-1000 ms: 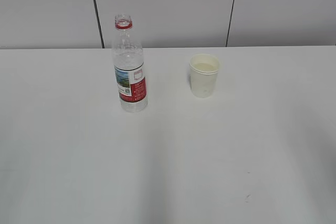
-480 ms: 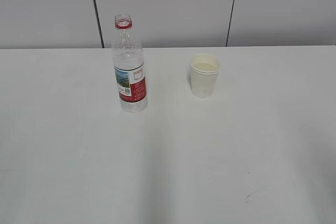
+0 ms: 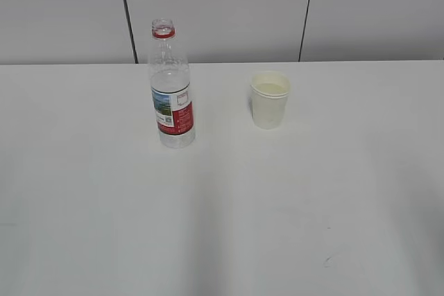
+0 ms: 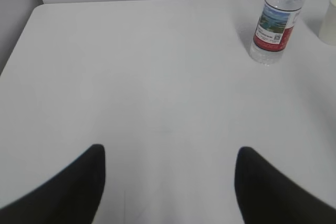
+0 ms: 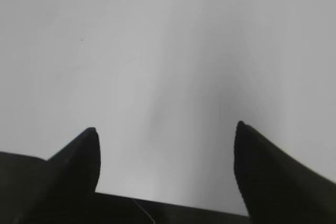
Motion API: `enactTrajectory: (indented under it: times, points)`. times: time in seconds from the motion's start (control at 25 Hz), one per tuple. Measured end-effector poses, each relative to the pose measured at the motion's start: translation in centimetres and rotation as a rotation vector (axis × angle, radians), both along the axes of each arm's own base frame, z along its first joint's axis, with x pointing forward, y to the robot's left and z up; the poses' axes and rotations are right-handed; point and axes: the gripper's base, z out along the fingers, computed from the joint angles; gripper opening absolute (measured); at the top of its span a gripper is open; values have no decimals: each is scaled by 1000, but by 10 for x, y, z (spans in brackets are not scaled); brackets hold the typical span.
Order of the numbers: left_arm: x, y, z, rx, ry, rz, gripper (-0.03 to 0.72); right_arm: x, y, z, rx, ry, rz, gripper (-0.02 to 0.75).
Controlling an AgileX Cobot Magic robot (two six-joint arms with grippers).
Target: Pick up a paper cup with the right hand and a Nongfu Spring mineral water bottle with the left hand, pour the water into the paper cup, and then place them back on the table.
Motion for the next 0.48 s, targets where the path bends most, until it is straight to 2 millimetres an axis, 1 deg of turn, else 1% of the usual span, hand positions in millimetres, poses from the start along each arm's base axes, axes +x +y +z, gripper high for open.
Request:
enactTrajectory:
  times: [0.12, 0.24, 0.32, 0.48]
  points:
    - [0, 0, 0, 1, 0, 0, 465, -7, 0, 3, -14, 77, 19, 582]
    - [0, 0, 0, 1, 0, 0, 465, -17, 1, 2, -45, 94, 32, 582]
    - [0, 0, 0, 1, 0, 0, 464, -26, 0, 3, -64, 60, 38, 582]
    - [0, 0, 0, 1, 0, 0, 464, -47, 1, 12, -79, -94, 34, 582]
